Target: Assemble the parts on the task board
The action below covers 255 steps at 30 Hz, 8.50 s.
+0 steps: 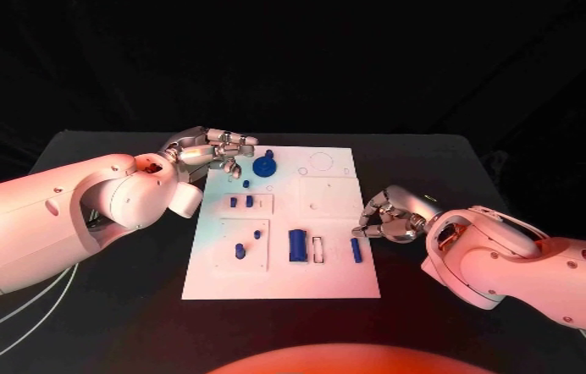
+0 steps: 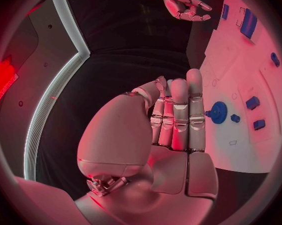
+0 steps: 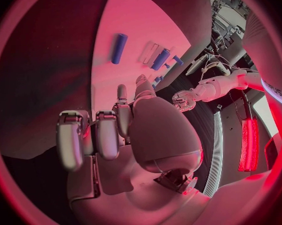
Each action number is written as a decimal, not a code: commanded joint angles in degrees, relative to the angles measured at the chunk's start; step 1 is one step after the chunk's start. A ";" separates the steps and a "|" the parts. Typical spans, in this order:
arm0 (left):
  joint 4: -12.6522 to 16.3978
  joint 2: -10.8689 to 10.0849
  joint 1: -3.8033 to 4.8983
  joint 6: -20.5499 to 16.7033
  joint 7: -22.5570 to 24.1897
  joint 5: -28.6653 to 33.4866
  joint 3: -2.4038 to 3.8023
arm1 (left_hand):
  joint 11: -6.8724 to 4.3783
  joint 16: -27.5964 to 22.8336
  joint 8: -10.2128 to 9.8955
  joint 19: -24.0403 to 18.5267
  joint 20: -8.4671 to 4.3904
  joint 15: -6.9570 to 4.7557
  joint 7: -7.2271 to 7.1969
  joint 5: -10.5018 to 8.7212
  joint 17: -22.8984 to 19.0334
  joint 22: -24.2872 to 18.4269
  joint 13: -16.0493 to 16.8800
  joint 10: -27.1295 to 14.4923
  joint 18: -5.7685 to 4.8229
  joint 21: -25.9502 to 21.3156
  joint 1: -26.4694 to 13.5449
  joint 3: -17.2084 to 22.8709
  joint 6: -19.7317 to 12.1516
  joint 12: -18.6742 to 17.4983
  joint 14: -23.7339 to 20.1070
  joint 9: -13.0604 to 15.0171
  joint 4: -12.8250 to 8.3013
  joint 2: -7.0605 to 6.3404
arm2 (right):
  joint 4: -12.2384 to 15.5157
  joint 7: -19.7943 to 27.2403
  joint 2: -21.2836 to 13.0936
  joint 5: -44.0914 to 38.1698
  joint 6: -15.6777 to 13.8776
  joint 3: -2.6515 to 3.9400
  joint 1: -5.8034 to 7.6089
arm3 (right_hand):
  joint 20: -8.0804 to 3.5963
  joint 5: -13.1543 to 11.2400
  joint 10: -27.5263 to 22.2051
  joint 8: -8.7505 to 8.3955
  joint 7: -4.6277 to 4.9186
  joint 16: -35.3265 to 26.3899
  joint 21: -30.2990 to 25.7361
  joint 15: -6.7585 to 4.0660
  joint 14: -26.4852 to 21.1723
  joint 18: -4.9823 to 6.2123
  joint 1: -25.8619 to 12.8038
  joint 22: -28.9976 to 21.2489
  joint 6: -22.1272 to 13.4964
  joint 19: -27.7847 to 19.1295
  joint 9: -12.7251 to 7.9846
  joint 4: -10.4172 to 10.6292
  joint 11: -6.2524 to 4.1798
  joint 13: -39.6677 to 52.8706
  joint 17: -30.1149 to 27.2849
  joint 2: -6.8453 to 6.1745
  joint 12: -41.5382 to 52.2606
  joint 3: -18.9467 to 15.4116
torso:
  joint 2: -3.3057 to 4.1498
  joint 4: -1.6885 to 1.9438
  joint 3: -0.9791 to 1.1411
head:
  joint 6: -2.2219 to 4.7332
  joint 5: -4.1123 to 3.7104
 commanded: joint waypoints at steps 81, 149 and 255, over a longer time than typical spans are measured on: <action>0.34 -0.22 0.02 1.94 -0.56 -0.19 -0.04 | 0.00 -0.22 -0.06 0.62 0.05 -0.04 -0.11 -0.04 -0.09 -0.17 0.05 -0.66 0.75 -0.31 -0.65 -0.41 -0.31 0.23 -0.52 -0.09 0.14 0.03 | -2.94 -15.04 8.88 -15.14 5.58 -0.08 -6.82 | -0.56 11.02 0.71 -1.21 -1.34 1.03 2.07 -0.52 4.16 -1.29 7.28 14.53 2.91 5.31 0.43 0.06 -1.23 -10.87 6.34 -3.07 -0.72 14.28 | -0.12 -0.19 0.04 | -0.68 0.37; 0.38 0.03 0.02 2.56 -0.99 -0.25 -0.04 | 0.00 -0.22 -0.06 0.63 0.05 -0.04 -0.12 -0.04 -0.13 -0.19 0.05 -0.70 0.75 -0.33 -0.61 -0.39 -0.32 0.25 -0.53 -0.09 0.12 0.08 | -3.44 -10.55 14.44 8.07 -2.25 0.33 -4.87 | -0.34 14.94 1.77 0.44 -1.20 1.02 1.52 -0.32 4.21 -1.16 -12.27 14.36 3.11 5.07 3.21 5.23 -0.90 -9.24 6.54 -8.38 0.39 18.08 | -0.05 -0.24 0.07 | -0.85 0.63; -8.63 9.22 -7.00 -21.80 19.22 10.17 -0.07 | 0.94 -56.81 -5.27 -46.13 2.17 4.73 -8.50 -2.98 -33.43 -32.51 -15.22 -39.60 -5.43 -46.80 -47.69 -20.84 -39.15 -22.82 -50.27 -6.87 0.23 6.56 | -30.31 49.50 22.04 69.32 -3.68 3.68 2.80 | 4.86 -16.41 -55.54 -19.04 0.72 -83.64 -86.03 4.49 -59.64 3.54 -43.46 -63.14 -36.71 -64.91 -23.02 -11.31 4.76 -85.31 -74.90 -1.72 -71.28 11.22 | -7.93 0.41 3.01 | 11.29 3.56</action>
